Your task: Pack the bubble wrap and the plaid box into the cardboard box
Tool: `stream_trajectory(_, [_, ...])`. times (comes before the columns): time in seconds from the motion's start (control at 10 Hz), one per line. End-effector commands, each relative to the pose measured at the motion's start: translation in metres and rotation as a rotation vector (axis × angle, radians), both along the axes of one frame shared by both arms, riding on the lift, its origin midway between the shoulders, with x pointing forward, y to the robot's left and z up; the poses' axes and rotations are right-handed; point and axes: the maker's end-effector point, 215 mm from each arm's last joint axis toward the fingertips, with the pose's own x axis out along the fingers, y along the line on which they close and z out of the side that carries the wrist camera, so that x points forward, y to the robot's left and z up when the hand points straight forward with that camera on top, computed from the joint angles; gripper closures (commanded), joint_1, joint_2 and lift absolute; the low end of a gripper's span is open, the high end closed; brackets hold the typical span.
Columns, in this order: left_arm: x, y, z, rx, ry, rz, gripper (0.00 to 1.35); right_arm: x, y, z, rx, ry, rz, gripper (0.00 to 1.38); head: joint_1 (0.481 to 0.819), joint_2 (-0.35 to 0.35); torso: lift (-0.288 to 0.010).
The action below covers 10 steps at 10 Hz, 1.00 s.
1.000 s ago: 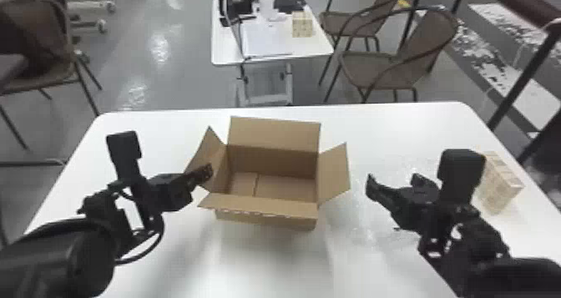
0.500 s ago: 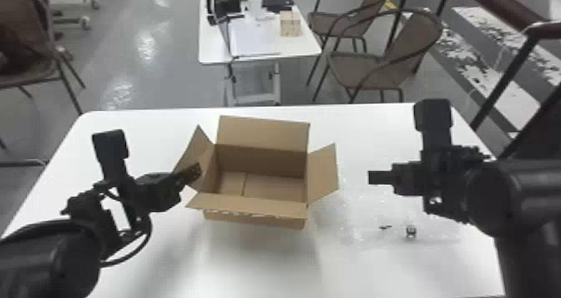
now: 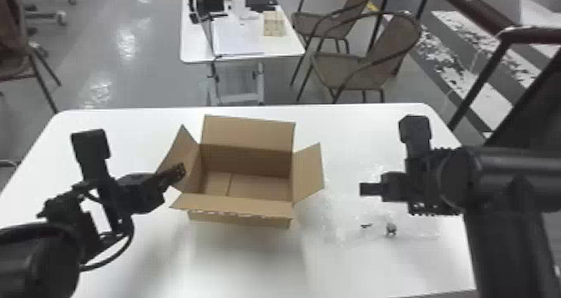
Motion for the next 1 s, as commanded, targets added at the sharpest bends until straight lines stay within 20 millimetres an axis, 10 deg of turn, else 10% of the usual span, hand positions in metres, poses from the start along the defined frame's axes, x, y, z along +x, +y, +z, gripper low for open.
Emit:
stream_trajectory(0.0, [0.000,-0.001,0.000,0.004,-0.002,-0.001,1.21,0.007,-0.001,-0.005,0.007,0.007,-0.005,0.27,0.695,-0.086,-0.102])
stream_trajectory(0.9, [0.001,-0.003,-0.001,0.008,-0.008,-0.002,1.21,0.028,0.024,-0.053,0.111,0.089,-0.005,0.38,0.695,-0.075,-0.102])
